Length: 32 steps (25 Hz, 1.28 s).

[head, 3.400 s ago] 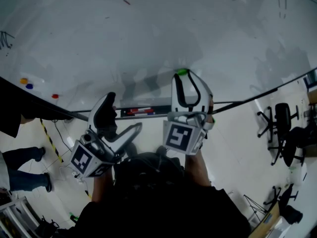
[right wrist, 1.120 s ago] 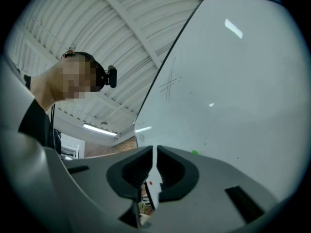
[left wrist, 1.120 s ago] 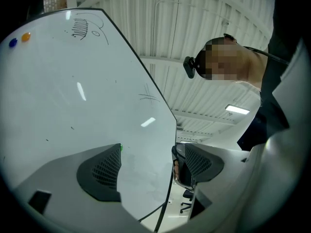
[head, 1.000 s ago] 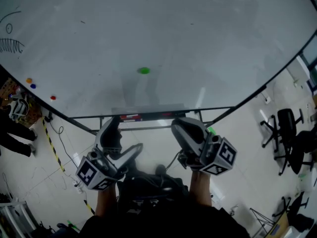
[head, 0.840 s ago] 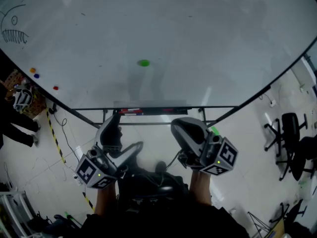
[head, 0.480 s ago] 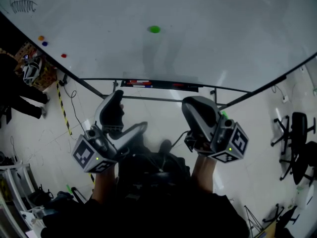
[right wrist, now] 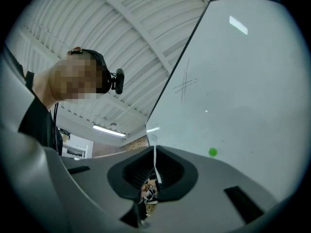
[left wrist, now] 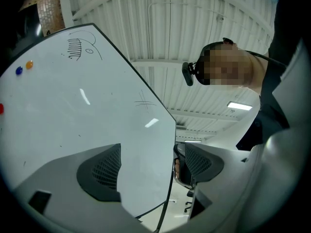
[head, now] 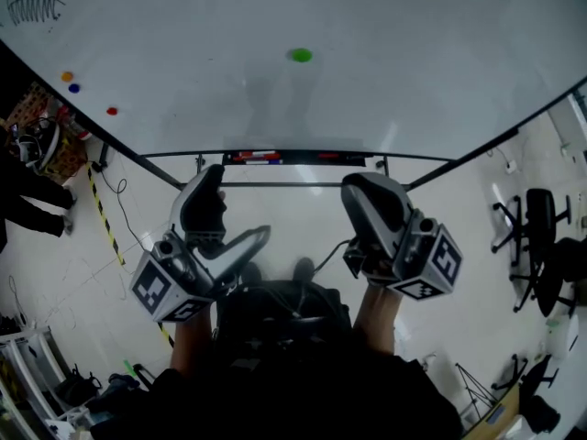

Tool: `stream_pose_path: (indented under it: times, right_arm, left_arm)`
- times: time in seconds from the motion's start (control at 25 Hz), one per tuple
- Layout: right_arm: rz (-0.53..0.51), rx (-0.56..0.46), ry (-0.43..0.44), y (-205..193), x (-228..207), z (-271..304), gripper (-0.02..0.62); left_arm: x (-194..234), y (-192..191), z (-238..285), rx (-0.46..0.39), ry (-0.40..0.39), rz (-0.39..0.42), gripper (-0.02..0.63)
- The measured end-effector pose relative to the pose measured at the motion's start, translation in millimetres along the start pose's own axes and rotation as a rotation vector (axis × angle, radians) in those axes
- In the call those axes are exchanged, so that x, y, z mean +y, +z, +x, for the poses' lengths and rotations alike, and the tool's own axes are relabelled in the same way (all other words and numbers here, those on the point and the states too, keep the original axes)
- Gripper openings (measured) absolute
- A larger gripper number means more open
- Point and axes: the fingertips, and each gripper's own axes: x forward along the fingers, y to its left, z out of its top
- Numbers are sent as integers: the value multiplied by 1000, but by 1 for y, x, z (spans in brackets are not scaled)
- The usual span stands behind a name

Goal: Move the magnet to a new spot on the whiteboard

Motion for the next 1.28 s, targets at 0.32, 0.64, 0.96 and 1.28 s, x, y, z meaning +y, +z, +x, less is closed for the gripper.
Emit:
stream_pose_path:
  times: [0.32, 0.64, 0.96, 1.28]
  right_arm:
    - [-19, 71, -78, -42, 24, 52, 20]
    - [-52, 101, -171, -59, 32, 58, 18]
    - [-78, 109, -175, -58, 37, 62, 18]
    - [-79, 110, -157, -50, 34, 56, 18]
  left_arm:
    - [42, 20, -47, -15, -36, -78, 408]
    - [50, 20, -57, -20, -116, -131, 408]
    - [47, 21, -59, -30, -136, -140, 408]
    - [39, 21, -52, -36, -121, -124, 408]
